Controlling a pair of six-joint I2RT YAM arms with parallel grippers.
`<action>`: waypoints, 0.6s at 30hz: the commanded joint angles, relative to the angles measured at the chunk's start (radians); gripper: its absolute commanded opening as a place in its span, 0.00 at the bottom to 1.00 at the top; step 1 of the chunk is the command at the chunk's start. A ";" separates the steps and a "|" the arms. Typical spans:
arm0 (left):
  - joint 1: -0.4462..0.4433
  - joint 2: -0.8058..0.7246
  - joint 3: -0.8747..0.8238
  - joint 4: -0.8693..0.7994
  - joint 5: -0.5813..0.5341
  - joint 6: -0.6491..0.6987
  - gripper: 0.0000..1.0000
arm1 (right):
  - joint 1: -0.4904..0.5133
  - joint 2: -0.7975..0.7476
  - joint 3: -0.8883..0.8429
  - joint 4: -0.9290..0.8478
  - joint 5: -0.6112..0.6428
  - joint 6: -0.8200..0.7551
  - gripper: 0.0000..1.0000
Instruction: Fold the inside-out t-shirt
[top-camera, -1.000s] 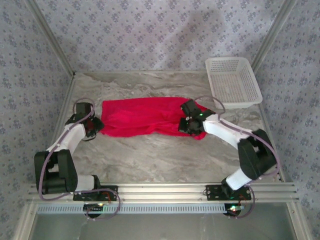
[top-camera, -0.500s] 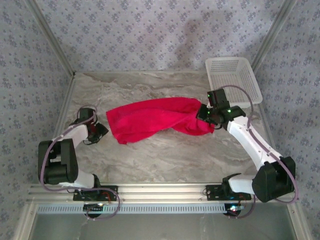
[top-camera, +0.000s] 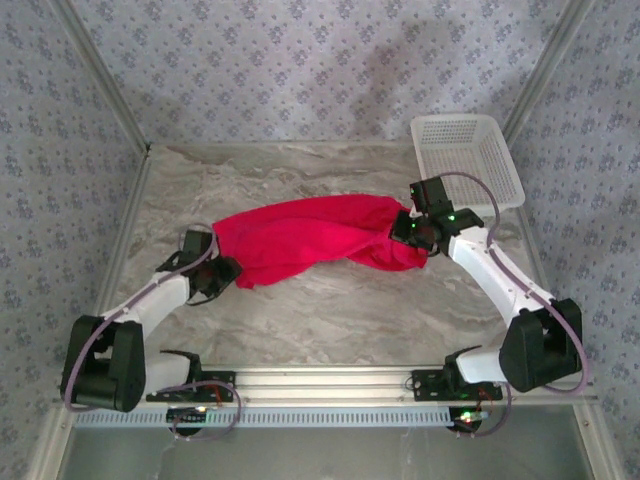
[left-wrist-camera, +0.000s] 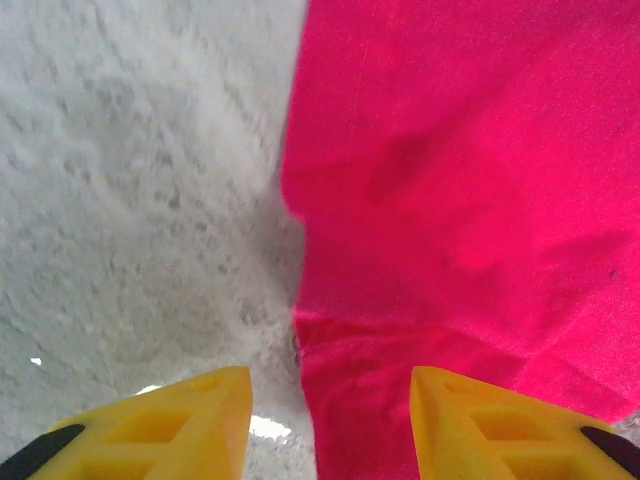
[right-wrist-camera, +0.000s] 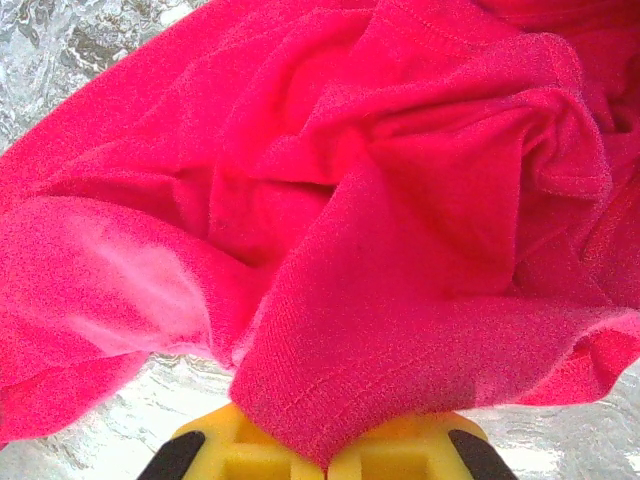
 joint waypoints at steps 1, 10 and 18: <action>-0.041 -0.018 -0.024 -0.027 -0.004 -0.067 0.46 | -0.006 0.003 0.013 -0.003 -0.013 -0.015 0.00; -0.100 0.078 -0.027 0.113 -0.050 -0.145 0.39 | -0.005 0.001 0.006 -0.003 -0.015 -0.009 0.00; 0.002 0.089 0.343 -0.041 -0.084 0.002 0.00 | -0.084 -0.006 0.173 -0.070 -0.023 -0.038 0.00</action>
